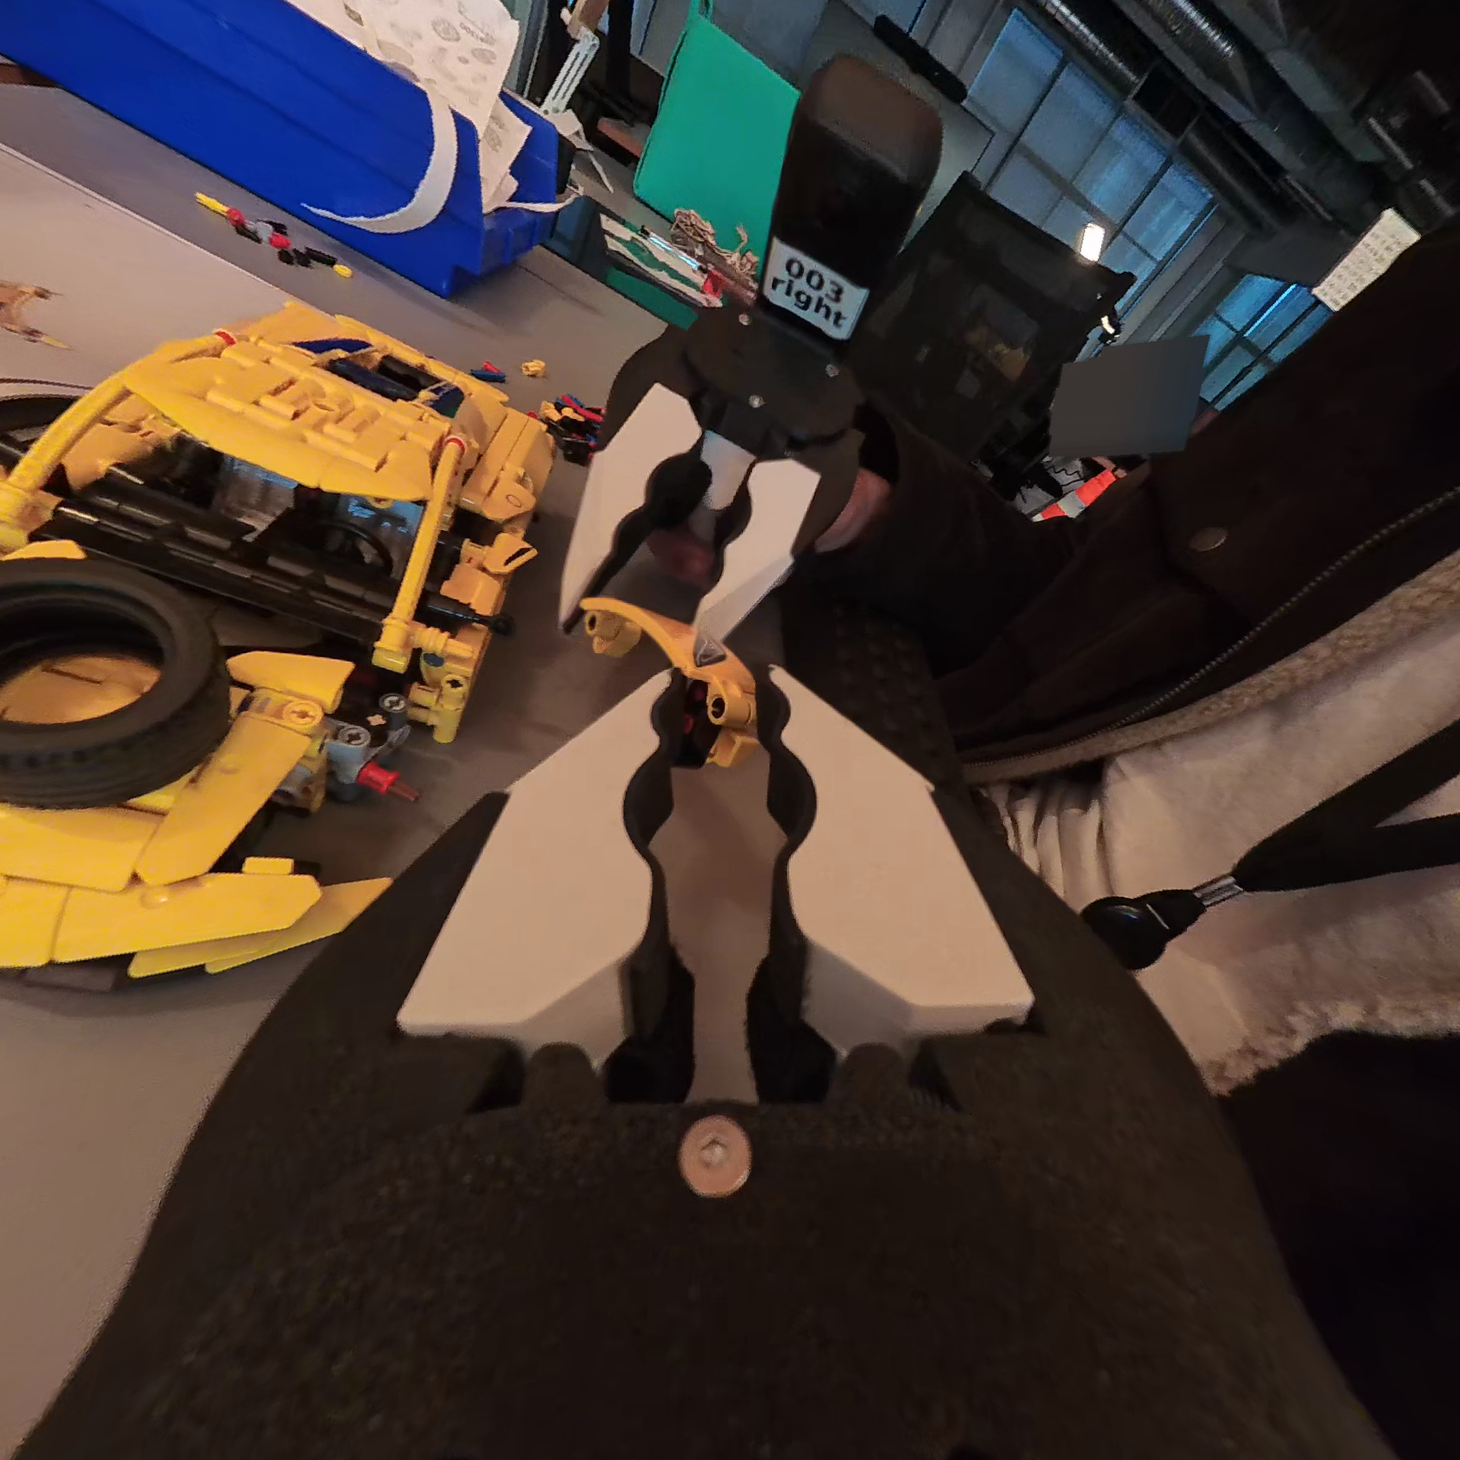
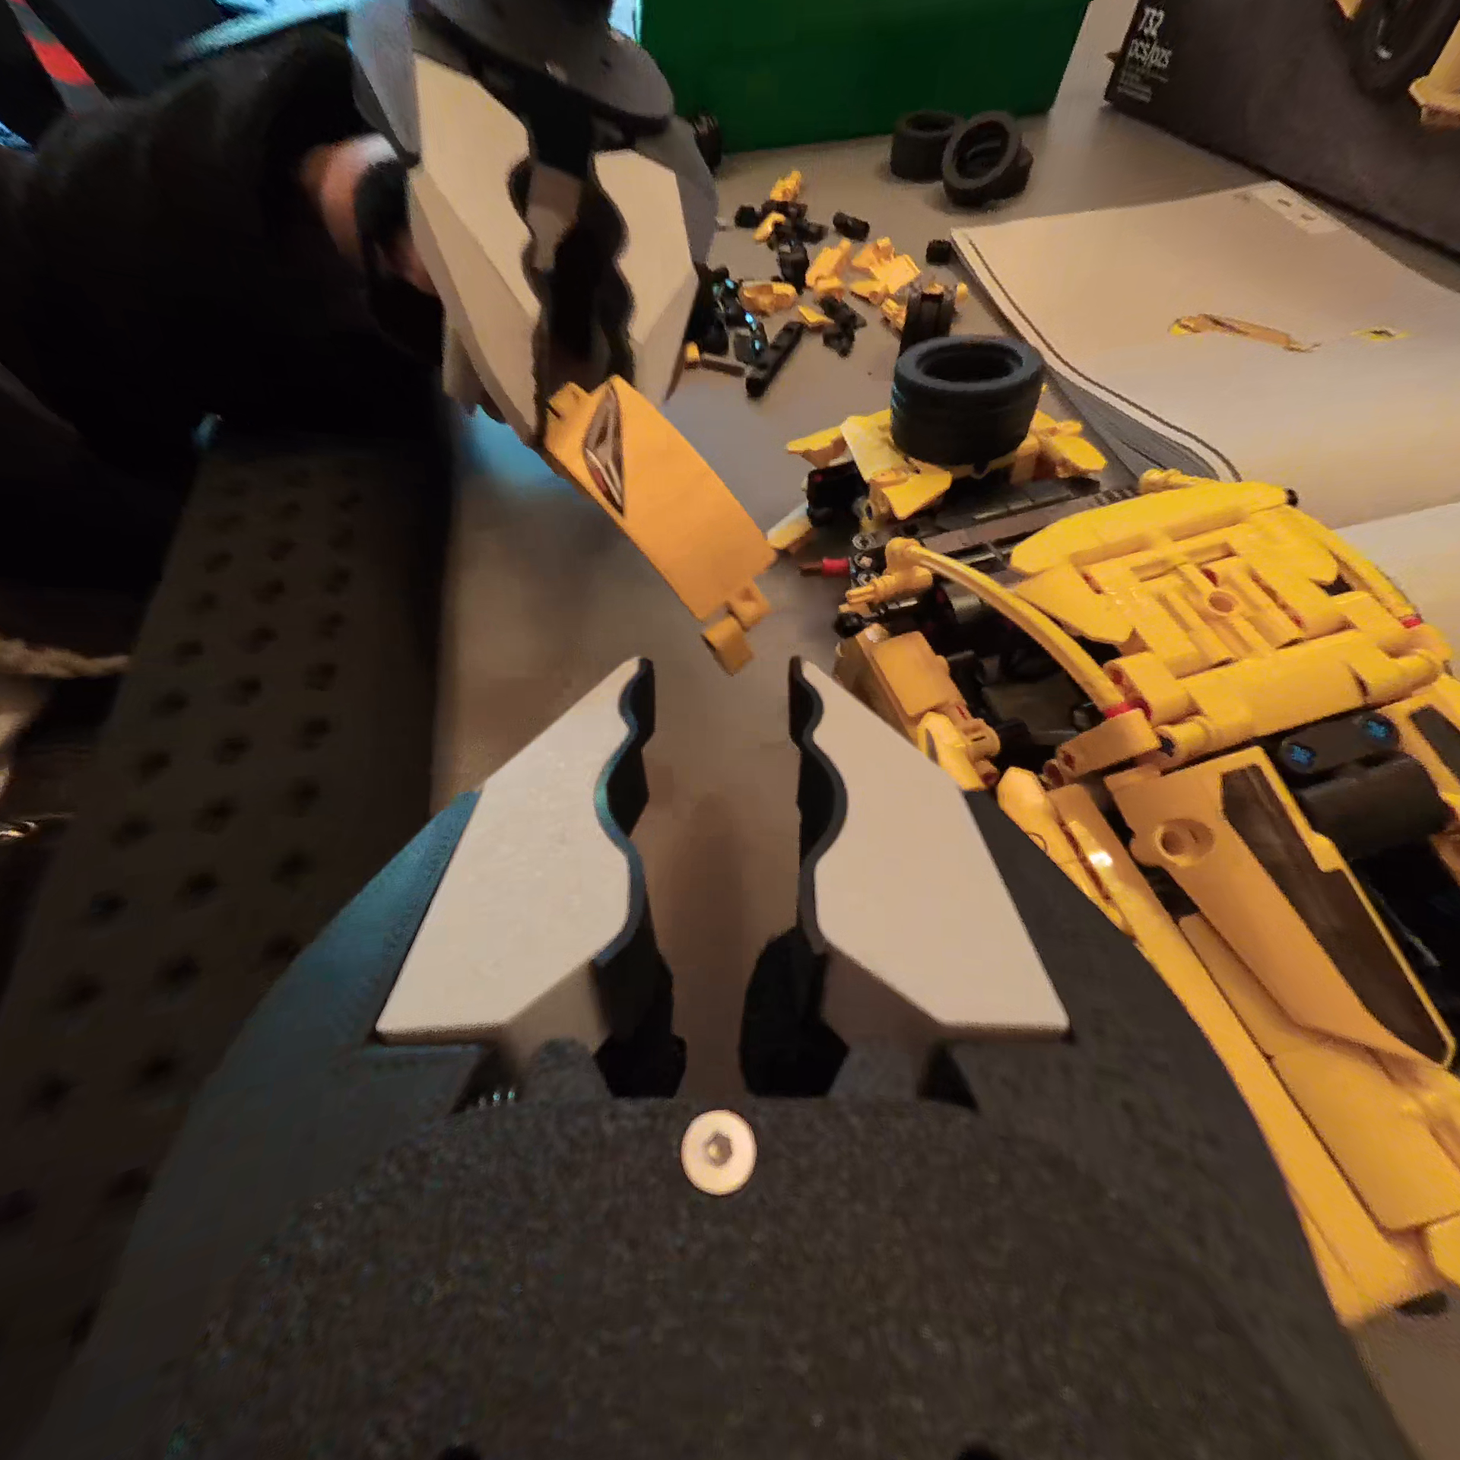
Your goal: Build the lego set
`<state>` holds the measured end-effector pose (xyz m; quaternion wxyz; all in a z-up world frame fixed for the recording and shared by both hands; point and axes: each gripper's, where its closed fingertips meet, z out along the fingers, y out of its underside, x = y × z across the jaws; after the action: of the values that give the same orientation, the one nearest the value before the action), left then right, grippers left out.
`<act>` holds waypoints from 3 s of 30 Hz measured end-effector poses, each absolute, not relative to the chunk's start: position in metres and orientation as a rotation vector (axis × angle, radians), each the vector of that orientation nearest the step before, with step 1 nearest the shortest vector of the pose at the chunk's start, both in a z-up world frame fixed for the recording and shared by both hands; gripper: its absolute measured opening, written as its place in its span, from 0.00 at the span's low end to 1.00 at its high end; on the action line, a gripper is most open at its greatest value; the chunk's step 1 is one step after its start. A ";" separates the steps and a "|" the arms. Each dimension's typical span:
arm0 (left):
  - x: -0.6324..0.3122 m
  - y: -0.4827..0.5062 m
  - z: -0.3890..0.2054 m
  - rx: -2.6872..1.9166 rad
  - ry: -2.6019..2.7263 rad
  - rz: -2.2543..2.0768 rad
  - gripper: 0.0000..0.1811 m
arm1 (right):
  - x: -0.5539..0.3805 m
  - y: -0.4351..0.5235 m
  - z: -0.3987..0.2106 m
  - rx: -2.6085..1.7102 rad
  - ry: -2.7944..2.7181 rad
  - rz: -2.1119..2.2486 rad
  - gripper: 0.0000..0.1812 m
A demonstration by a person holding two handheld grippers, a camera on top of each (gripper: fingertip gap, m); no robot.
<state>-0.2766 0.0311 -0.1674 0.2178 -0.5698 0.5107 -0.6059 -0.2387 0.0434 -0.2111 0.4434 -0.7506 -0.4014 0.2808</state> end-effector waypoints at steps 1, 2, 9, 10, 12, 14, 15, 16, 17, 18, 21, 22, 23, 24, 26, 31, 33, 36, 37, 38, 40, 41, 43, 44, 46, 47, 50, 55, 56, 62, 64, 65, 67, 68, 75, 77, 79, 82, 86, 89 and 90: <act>-0.277 0.029 -0.166 -1.570 1.420 -1.697 0.09 | -0.239 0.044 -0.212 -1.858 -1.004 0.686 0.19; -0.277 0.025 -0.165 -1.561 1.432 -1.722 0.09 | -0.242 0.043 -0.210 -1.846 -1.010 0.691 0.19; -0.279 0.016 -0.166 -1.584 1.442 -1.838 0.09 | -0.248 0.031 -0.200 -1.767 -1.089 0.659 0.10; -0.279 0.016 -0.169 -1.613 1.444 -1.845 0.09 | -0.247 0.030 -0.203 -1.780 -1.104 0.632 0.09; -0.278 0.015 -0.179 -1.661 1.473 -1.808 0.10 | -0.245 0.028 -0.213 -1.827 -1.151 0.570 0.09; -0.276 0.015 -0.192 -1.703 1.525 -1.703 0.10 | -0.241 0.027 -0.226 -1.901 -1.204 0.493 0.09; -0.275 0.016 -0.199 -1.722 1.549 -1.645 0.10 | -0.239 0.026 -0.232 -1.939 -1.222 0.464 0.09; -0.274 0.018 -0.205 -1.737 1.568 -1.589 0.10 | -0.237 0.025 -0.238 -1.972 -1.233 0.451 0.09; -0.274 0.020 -0.210 -1.744 1.583 -1.539 0.10 | -0.235 0.024 -0.242 -2.000 -1.236 0.446 0.09; -0.274 0.022 -0.214 -1.749 1.592 -1.492 0.10 | -0.232 0.025 -0.246 -2.026 -1.232 0.436 0.09; -0.274 0.033 -0.219 -1.749 1.580 -1.370 0.11 | -0.222 0.026 -0.254 -2.087 -1.222 0.421 0.09; -0.273 0.036 -0.218 -1.735 1.569 -1.351 0.11 | -0.221 0.025 -0.257 -2.108 -1.218 0.436 0.09; -0.273 0.038 -0.216 -1.718 1.557 -1.333 0.11 | -0.222 0.024 -0.256 -2.110 -1.204 0.460 0.09; -0.273 0.040 -0.214 -1.698 1.549 -1.317 0.11 | -0.222 0.024 -0.256 -2.116 -1.202 0.468 0.09; -0.272 0.042 -0.210 -1.660 1.535 -1.293 0.11 | -0.223 0.024 -0.256 -2.113 -1.192 0.472 0.09; -0.272 0.046 -0.198 -1.585 1.485 -1.273 0.11 | -0.225 0.019 -0.254 -2.139 -1.134 0.620 0.14; -0.272 0.049 -0.195 -1.583 1.460 -1.271 0.12 | -0.225 0.018 -0.250 -2.138 -1.119 0.670 0.15; -0.273 0.059 -0.189 -1.563 1.403 -1.252 0.12 | -0.216 0.024 -0.235 -2.080 -1.043 0.710 0.17; -0.273 0.063 -0.187 -1.554 1.381 -1.240 0.13 | -0.209 0.031 -0.226 -2.052 -0.984 0.702 0.18; -0.274 0.067 -0.184 -1.543 1.360 -1.226 0.13 | -0.199 0.043 -0.213 -2.013 -0.894 0.663 0.19; -0.275 0.075 -0.177 -1.509 1.311 -1.201 0.13 | -0.161 0.074 -0.180 -1.880 -0.667 0.471 0.23; -0.276 0.080 -0.173 -1.492 1.284 -1.184 0.14 | -0.131 0.088 -0.164 -1.807 -0.543 0.315 0.25; -0.278 0.087 -0.169 -1.473 1.248 -1.158 0.14 | -0.063 0.098 -0.151 -1.770 -0.262 0.036 0.21; -0.278 0.091 -0.169 -1.476 1.234 -1.146 0.14 | -0.040 0.097 -0.155 -1.800 -0.171 -0.022 0.20; -0.279 0.096 -0.171 -1.489 1.217 -1.138 0.14 | -0.020 0.098 -0.171 -1.883 -0.043 0.000 0.25; -0.279 0.095 -0.172 -1.494 1.217 -1.148 0.14 | -0.018 0.099 -0.176 -1.903 -0.015 0.018 0.27; -0.278 0.095 -0.175 -1.521 1.226 -1.161 0.14 | -0.018 0.102 -0.182 -1.927 -0.016 0.034 0.25; -0.277 0.096 -0.176 -1.575 1.182 -1.206 0.15 | -0.025 0.104 -0.188 -1.939 -0.050 0.070 0.22; -0.278 0.098 -0.175 -1.590 1.171 -1.211 0.15 | -0.026 0.104 -0.187 -1.931 -0.052 0.080 0.23; -0.287 0.112 -0.176 -1.661 1.117 -1.194 0.15 | -0.031 0.105 -0.186 -1.914 -0.067 0.133 0.22; -0.286 0.112 -0.178 -1.658 1.127 -1.199 0.15 | -0.034 0.105 -0.187 -1.915 -0.077 0.147 0.22; -0.286 0.113 -0.179 -1.653 1.137 -1.187 0.15 | -0.035 0.106 -0.186 -1.912 -0.083 0.144 0.22; -0.284 0.111 -0.180 -1.612 1.165 -1.160 0.15 | -0.037 0.107 -0.186 -1.908 -0.098 0.141 0.21; -0.284 0.111 -0.180 -1.588 1.181 -1.135 0.15 | -0.037 0.107 -0.188 -1.913 -0.100 0.144 0.21; -0.296 0.130 -0.162 -1.428 1.111 -0.992 0.15 | -0.055 0.104 -0.168 -1.822 -0.175 0.204 0.20; -0.304 0.139 -0.154 -1.454 1.015 -1.048 0.15 | -0.087 0.096 -0.150 -1.725 -0.311 0.321 0.20; -0.312 0.148 -0.152 -1.497 0.938 -1.095 0.15 | -0.134 0.077 -0.135 -1.612 -0.517 0.469 0.18; -0.323 0.159 -0.153 -1.544 0.878 -1.062 0.15 | -0.194 0.049 -0.158 -1.620 -0.830 0.635 0.17; -0.322 0.155 -0.155 -1.542 0.894 -1.056 0.15 | -0.228 0.026 -0.204 -1.778 -1.058 0.714 0.19; -0.315 0.145 -0.165 -1.582 0.971 -1.071 0.15 | -0.231 0.023 -0.216 -1.801 -1.108 0.674 0.18; -0.313 0.143 -0.168 -1.586 0.992 -1.062 0.15 | -0.229 0.023 -0.221 -1.836 -1.115 0.665 0.17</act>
<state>-0.3128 0.1431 -0.1676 0.4753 -0.6488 0.4057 -0.4343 -0.2295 0.0227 -0.2207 0.4318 -0.7364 -0.4473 0.2668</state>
